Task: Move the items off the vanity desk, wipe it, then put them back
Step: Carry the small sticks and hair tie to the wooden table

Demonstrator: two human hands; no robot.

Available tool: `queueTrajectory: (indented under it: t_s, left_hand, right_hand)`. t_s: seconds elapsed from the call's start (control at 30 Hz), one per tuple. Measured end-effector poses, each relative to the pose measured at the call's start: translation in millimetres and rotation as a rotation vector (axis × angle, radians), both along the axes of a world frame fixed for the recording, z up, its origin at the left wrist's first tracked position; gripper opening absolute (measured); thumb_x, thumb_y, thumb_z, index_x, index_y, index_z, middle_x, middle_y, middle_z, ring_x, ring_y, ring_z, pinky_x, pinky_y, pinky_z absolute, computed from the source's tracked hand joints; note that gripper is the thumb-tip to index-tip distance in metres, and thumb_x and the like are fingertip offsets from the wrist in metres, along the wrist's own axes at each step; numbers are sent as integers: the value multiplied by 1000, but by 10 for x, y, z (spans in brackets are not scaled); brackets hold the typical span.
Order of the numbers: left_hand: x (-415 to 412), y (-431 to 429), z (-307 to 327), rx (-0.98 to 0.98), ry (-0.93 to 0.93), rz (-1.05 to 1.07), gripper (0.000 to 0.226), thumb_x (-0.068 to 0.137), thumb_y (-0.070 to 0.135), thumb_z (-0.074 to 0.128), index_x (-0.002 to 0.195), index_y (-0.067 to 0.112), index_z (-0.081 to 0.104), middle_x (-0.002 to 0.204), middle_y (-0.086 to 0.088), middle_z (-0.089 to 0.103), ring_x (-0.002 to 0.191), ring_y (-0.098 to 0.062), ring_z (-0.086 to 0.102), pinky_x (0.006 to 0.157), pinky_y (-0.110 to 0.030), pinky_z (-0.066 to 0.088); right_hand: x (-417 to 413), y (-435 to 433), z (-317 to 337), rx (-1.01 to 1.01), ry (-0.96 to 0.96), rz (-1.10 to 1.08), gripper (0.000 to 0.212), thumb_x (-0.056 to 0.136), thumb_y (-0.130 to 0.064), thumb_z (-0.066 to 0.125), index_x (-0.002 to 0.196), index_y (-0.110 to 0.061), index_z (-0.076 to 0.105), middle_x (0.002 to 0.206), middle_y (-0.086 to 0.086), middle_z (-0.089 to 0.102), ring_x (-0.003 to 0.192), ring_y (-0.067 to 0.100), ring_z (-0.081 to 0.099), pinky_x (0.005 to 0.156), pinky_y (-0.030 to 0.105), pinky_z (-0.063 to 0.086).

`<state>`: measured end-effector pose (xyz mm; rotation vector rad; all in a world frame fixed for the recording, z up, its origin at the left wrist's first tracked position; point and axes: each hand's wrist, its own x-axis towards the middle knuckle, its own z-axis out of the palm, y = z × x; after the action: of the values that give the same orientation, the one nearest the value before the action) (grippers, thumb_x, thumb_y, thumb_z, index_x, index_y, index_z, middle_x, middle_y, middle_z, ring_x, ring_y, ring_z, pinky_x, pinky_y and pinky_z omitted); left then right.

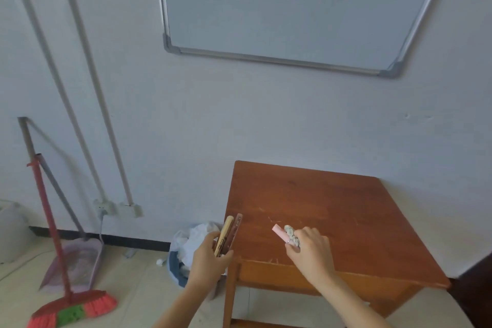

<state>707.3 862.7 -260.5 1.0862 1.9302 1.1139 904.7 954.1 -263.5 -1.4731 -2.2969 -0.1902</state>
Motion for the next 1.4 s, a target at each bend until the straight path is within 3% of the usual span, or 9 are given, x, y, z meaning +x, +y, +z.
queueTrajectory:
  t_s: [0.17, 0.3, 0.47, 0.63, 0.9, 1.03, 1.13, 1.27, 1.4]
  left_hand:
    - [-32, 703, -86, -25, 35, 70, 34, 78, 21, 64, 110, 21, 52, 78, 4, 62, 63, -10, 58, 56, -22, 50]
    - [-20, 1260, -87, -93, 109, 117, 40, 77, 29, 64, 114, 25, 51, 84, 6, 63, 71, -14, 61, 59, -24, 50]
    - [9, 1842, -184, -191, 123, 221, 41, 78, 27, 62, 117, 20, 50, 86, 3, 61, 79, -17, 60, 74, -30, 52]
    - [-40, 2231, -304, -221, 91, 194, 42, 82, 19, 61, 121, 15, 46, 91, 0, 57, 76, -18, 58, 63, -23, 47]
    - [-340, 2889, -496, -248, 29, 117, 27, 77, 18, 57, 97, 28, 43, 77, 6, 59, 70, -21, 61, 71, -38, 54]
    - [-468, 3160, -587, -244, 16, 33, 24, 79, 12, 55, 96, 23, 42, 77, 3, 57, 75, -21, 58, 72, -32, 50]
    - [-567, 3283, -646, -239, 32, -20, 27, 81, 9, 54, 106, 15, 47, 83, -2, 57, 77, -21, 55, 69, -28, 44]
    - [-628, 3381, -717, -251, 72, -53, 35, 81, 10, 53, 115, 9, 46, 88, -3, 55, 77, -21, 52, 67, -27, 38]
    - [-586, 3489, -705, -275, 128, -57, 34, 85, 12, 51, 117, 6, 43, 96, -5, 52, 78, -17, 47, 69, -27, 36]
  right_hand:
    - [-71, 744, -39, -17, 58, 27, 37, 40, -20, 89, 49, -18, 53, 50, -13, 35, 45, 8, 34, 47, 21, 27]
    - [-169, 1307, -37, -94, 96, 43, 16, 69, -23, 76, 69, -13, 64, 63, -5, 56, 59, 10, 37, 58, 25, 30]
    - [-292, 1900, -156, -204, 189, 40, 18, 62, -17, 79, 62, -11, 62, 58, -11, 38, 53, 11, 34, 53, 26, 29]
    - [-382, 2202, -308, -263, 173, 5, 14, 76, -21, 69, 71, -11, 60, 66, -7, 43, 60, 14, 38, 60, 28, 29]
    - [-601, 2561, -360, -281, 26, -114, 49, 32, -20, 85, 46, -25, 38, 49, -12, 22, 44, 8, 21, 42, 21, 21]
    - [-792, 2678, -379, -320, -56, -186, 21, 53, -25, 78, 56, -19, 58, 50, -9, 39, 49, 10, 29, 49, 24, 26]
    - [-836, 2773, -344, -320, -66, -252, 16, 82, -26, 57, 86, -12, 63, 81, 0, 62, 68, 15, 37, 65, 30, 27]
    - [-817, 2794, -366, -262, -59, -266, 12, 67, -20, 70, 68, -11, 63, 63, 1, 60, 57, 15, 33, 56, 29, 28]
    - [-801, 2884, -422, -343, -105, -267, 19, 86, -24, 49, 92, -10, 61, 89, 2, 63, 72, 16, 37, 66, 30, 27]
